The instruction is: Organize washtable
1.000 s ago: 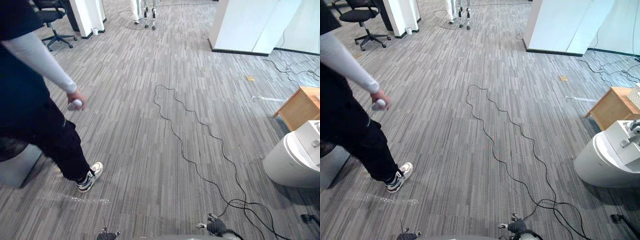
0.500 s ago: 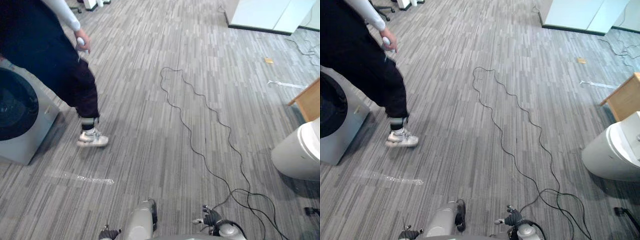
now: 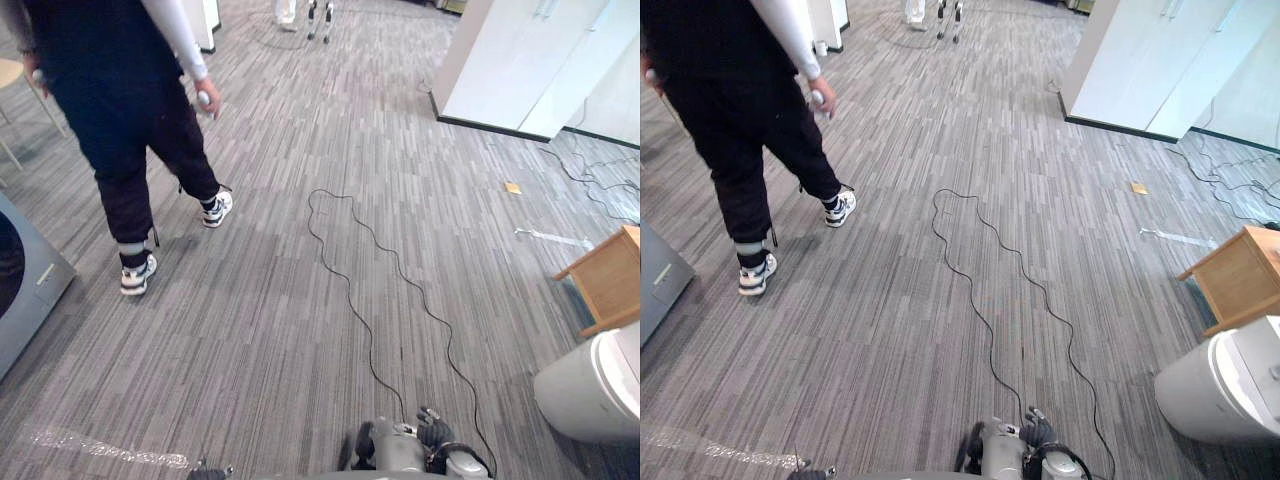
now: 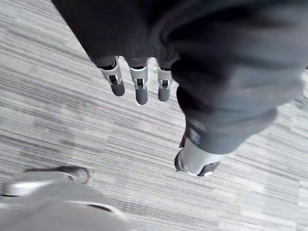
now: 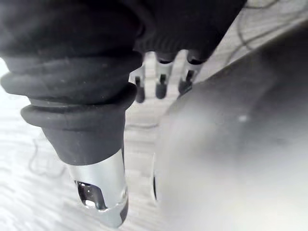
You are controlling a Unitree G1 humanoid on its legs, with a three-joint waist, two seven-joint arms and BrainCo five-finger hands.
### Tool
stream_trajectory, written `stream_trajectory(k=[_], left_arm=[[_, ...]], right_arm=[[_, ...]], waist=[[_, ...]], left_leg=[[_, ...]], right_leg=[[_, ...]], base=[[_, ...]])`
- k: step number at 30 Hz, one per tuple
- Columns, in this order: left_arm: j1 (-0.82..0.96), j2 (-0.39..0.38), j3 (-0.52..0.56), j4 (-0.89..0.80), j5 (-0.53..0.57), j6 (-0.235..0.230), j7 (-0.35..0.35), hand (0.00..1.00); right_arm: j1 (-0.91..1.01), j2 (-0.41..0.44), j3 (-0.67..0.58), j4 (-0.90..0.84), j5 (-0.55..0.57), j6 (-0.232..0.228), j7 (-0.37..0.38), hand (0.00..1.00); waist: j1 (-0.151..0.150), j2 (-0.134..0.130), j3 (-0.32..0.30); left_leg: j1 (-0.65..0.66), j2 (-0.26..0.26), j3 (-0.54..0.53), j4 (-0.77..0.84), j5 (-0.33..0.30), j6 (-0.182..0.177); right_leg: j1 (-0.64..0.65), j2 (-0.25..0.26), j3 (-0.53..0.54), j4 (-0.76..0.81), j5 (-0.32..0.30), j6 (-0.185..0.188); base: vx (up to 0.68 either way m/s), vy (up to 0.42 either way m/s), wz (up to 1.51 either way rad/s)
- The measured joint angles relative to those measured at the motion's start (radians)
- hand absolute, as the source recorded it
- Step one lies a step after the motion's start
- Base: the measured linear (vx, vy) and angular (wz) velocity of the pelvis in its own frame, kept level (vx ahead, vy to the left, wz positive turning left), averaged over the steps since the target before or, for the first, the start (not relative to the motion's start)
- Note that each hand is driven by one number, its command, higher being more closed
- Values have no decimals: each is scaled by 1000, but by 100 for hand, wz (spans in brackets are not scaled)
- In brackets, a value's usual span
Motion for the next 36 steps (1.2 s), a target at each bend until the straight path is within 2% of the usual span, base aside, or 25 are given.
stream_trajectory(k=[1, 2, 3, 4, 5, 6, 7, 8, 9, 10, 11, 13, 15, 16, 18, 19, 22, 25, 26, 27, 29, 31, 32, 33, 36], left_arm=[[-10, -2, 0, 0, 9, -1, 0, 0], [-8, -3, 2, 0, 12, -2, 0, 0], [-3, -3, 6, 1, 18, -1, -1, 0], [0, -6, 25, 0, 31, -1, -1, 0], [-4, -23, 43, -1, 35, -1, 0, 0], [-9, -43, 68, -4, 38, -1, -1, 0], [0, -63, 111, -24, 48, 0, -10, 0], [3, -69, 121, -34, 52, -1, -14, 0], [3, -74, 120, -48, 51, -4, -22, 0], [3, -67, 120, -69, 50, -6, -20, 0], [6, -62, 119, -72, 47, -6, -20, 0], [34, -40, 84, -108, 27, -22, -18, 0], [35, -45, 60, -114, 10, -26, -19, 0], [36, -46, 50, -112, 9, -23, -20, 0], [64, -55, 37, -109, 2, -25, -19, 0], [94, -52, 34, -94, 0, -24, -19, 0], [98, -41, 26, -85, 2, -27, -19, 0], [109, -31, 33, -56, 4, -22, -20, 0], [123, -21, 31, -57, 4, -20, -21, 0], [128, -15, 28, -57, 5, -18, -21, 0], [132, -4, 12, -59, 5, -17, -20, 0], [120, 4, -1, -59, 7, -17, -20, 0], [107, 8, -25, -59, 9, -17, -20, 0], [102, 10, -39, -58, 12, -17, -20, 0], [71, 4, -49, -58, 13, -19, -20, 0]], right_arm=[[-2, -2, -5, -4, 1, 1, 0, 0], [-1, 0, -8, -4, 2, 1, -1, 0], [-2, 8, -12, -5, 2, 3, -8, 0], [-3, 9, -28, -19, 1, 5, -8, 0], [-4, 6, -40, -29, 0, 4, -10, 0], [-3, -4, -38, -35, -6, 10, -12, 0], [1, -7, -22, -49, -5, 13, -18, 0], [4, -7, -10, -52, -5, 15, -22, 0], [3, -18, 9, -50, -7, 20, -33, 0], [2, -21, 20, -31, -11, 24, -35, 0], [0, -20, 21, -22, -10, 26, -36, 0], [1, -17, 73, -4, -17, 33, -40, 0], [-26, -25, 101, 23, -37, 38, -39, 0], [-34, -29, 112, 27, -41, 43, -39, 0], [-50, -36, 136, 26, -45, 40, -39, 0], [-52, -29, 163, 28, -67, 39, -42, 0], [-56, -22, 200, 25, -83, 26, -38, 0], [-37, -8, 203, 26, -84, 17, -35, 0], [-26, 2, 206, 35, -84, 14, -29, 0], [-19, 7, 206, 40, -84, 13, -28, 0], [-6, 4, 198, 49, -84, 12, -27, 0], [1, -4, 181, 42, -85, 13, -28, 0], [3, -13, 164, 43, -83, 13, -27, 0], [5, -16, 131, 29, -79, 11, -29, 0], [3, -22, 86, -7, -73, 5, -28, 0]], waist=[[-2, 1, 4], [-4, 0, 3], [-11, -2, 0], [-17, 22, -1], [-16, 45, -1], [-12, 69, -1], [-12, 75, 1], [-5, 85, 6], [12, 101, 19], [21, 89, 31], [24, 80, 37], [31, 37, 48], [67, 56, 54], [72, 63, 58], [77, 72, 58], [112, 77, 53], [124, 40, 41], [123, -2, 16], [121, -23, 5], [119, -32, 2], [98, -32, 2], [85, -33, 1], [71, -27, 4], [60, -18, 7], [30, 5, 13]], left_leg=[[43, 12, -8, -20, 1, -55], [68, 21, -13, -15, -6, -76], [98, 39, -26, 29, -20, -103], [94, 77, -44, 115, -8, -132], [68, 117, -42, 219, 40, -172], [8, 154, -39, 367, 140, -107], [-97, 194, -37, 585, 397, -44], [-146, 220, -34, 677, 511, -45], [-237, 283, 30, 860, 440, -34], [-301, 313, 93, 966, 344, -28], [-331, 314, 113, 988, 310, -29], [-454, 253, 127, 945, 196, -46], [-577, 205, 117, 807, 139, -50], [-614, 180, 113, 721, 139, -49], [-654, 89, 85, 258, 199, -110], [-640, 69, 87, 240, 317, -68], [-676, 20, 89, 344, 199, 24], [-614, -31, 132, 382, 120, 80], [-559, -51, 154, 379, 80, 89], [-511, -62, 169, 370, 53, 91], [-412, -78, 172, 339, 23, 99], [-308, -94, 165, 255, 20, 101], [-240, -94, 150, 197, 22, 97], [-183, -87, 142, 149, 26, 90], [-96, -54, 116, 103, 14, 66]], right_leg=[[-3, 5, 27, -126, 73, 0], [-6, 13, 34, -148, 98, -9], [-8, 34, 56, -133, 165, -61], [-16, 57, 67, -44, 281, -104], [-13, 79, 56, 16, 261, -84], [9, 110, 42, 45, 214, -88], [66, 144, 41, 31, 174, -103], [96, 159, 51, 14, 160, -113], [165, 191, 72, -27, 152, -125], [254, 196, 99, -75, 145, -135], [309, 192, 113, -106, 145, -135], [495, 149, 148, -218, 93, -128], [558, 133, 173, -247, 42, -83], [570, 127, 180, -247, 27, -78], [597, 91, 198, -241, -48, -33], [626, 80, 241, -254, -79, -28], [613, 51, 274, -182, -89, -22], [551, -8, 330, 105, -132, 81], [487, -17, 364, 302, -105, 202], [444, -15, 377, 446, -57, 236], [368, -20, 311, 674, -32, 231], [296, -59, 174, 780, -57, 146], [259, -64, 105, 755, -98, 66], [216, -64, 52, 678, -139, 21], [121, -63, -25, 321, -140, -8]], base=[[565, -79, 51], [960, -183, 43], [1017, -211, 38], [1040, -220, 34], [845, -170, 8], [829, -146, -22], [839, -127, -39], [821, -72, -57], [780, -42, -71], [746, -31, -62], [688, -9, -35], [633, 57, -16], [525, 176, -34], [538, 321, -29], [432, 345, -37], [393, 301, -58], [609, 347, 0], [534, 320, 5], [500, 194, -31], [583, 188, -39], [451, 111, -18], [388, 56, 2], [412, 40, 12], [563, 41, 23], [412, 5, 36]])
